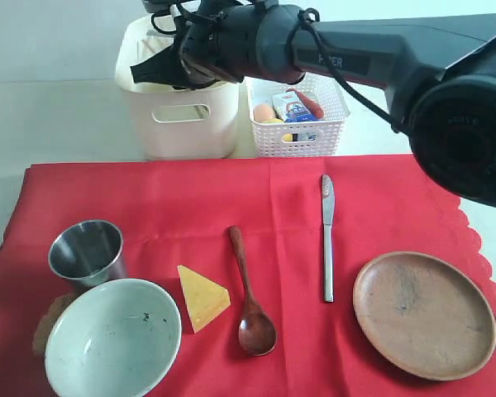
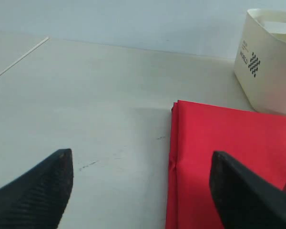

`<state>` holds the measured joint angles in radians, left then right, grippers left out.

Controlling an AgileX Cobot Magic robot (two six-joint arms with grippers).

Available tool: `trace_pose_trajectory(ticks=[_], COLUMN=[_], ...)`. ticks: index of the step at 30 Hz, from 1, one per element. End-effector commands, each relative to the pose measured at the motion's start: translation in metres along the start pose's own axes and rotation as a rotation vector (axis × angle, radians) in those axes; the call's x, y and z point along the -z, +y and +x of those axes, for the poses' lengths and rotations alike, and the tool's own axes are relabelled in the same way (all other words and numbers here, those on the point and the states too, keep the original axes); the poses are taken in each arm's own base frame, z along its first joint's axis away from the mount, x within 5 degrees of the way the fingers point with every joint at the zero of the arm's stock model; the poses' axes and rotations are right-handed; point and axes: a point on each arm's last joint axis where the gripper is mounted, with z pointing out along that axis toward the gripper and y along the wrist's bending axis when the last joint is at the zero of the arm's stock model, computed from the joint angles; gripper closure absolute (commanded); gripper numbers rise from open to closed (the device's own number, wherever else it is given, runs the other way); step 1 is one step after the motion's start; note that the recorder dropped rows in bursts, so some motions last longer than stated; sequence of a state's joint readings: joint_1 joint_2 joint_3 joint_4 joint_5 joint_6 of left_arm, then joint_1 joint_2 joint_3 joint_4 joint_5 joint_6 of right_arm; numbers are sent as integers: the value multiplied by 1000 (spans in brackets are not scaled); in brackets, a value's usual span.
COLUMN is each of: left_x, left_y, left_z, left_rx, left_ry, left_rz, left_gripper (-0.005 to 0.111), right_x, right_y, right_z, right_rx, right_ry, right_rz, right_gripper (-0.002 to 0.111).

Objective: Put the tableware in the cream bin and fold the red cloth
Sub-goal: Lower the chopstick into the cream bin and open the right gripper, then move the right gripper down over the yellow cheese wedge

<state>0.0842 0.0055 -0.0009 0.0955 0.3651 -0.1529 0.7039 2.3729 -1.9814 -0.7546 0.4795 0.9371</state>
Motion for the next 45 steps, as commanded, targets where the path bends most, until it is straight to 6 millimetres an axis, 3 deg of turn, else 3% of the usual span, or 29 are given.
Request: trace_pose_trajectory(ticks=[1, 11, 14, 19, 27, 38, 45], left_x=[0, 0, 0, 0, 0, 0, 0], left_y=[0, 0, 0, 0, 0, 0, 0], left_z=[-1, -1, -1, -1, -1, -1, -1], left_rx=[5, 5, 5, 5, 5, 5, 5], left_ry=[-14, -14, -14, -14, -14, -14, -14], left_rz=[5, 5, 5, 5, 5, 5, 5], left_gripper=[31, 31, 31, 31, 31, 31, 31], right_x=[14, 60, 90, 133, 157, 174, 180], right_y=[-2, -8, -15, -16, -14, 20, 24], right_z=[-17, -54, -67, -77, -51, -20, 4], right_rx=[-21, -152, -246, -73, 93, 239, 275], right_ry=[-41, -66, -16, 108, 469, 574, 625], right_rz=[-5, -23, -5, -82, -176, -255, -266], right_gripper=[65, 65, 65, 65, 65, 65, 65])
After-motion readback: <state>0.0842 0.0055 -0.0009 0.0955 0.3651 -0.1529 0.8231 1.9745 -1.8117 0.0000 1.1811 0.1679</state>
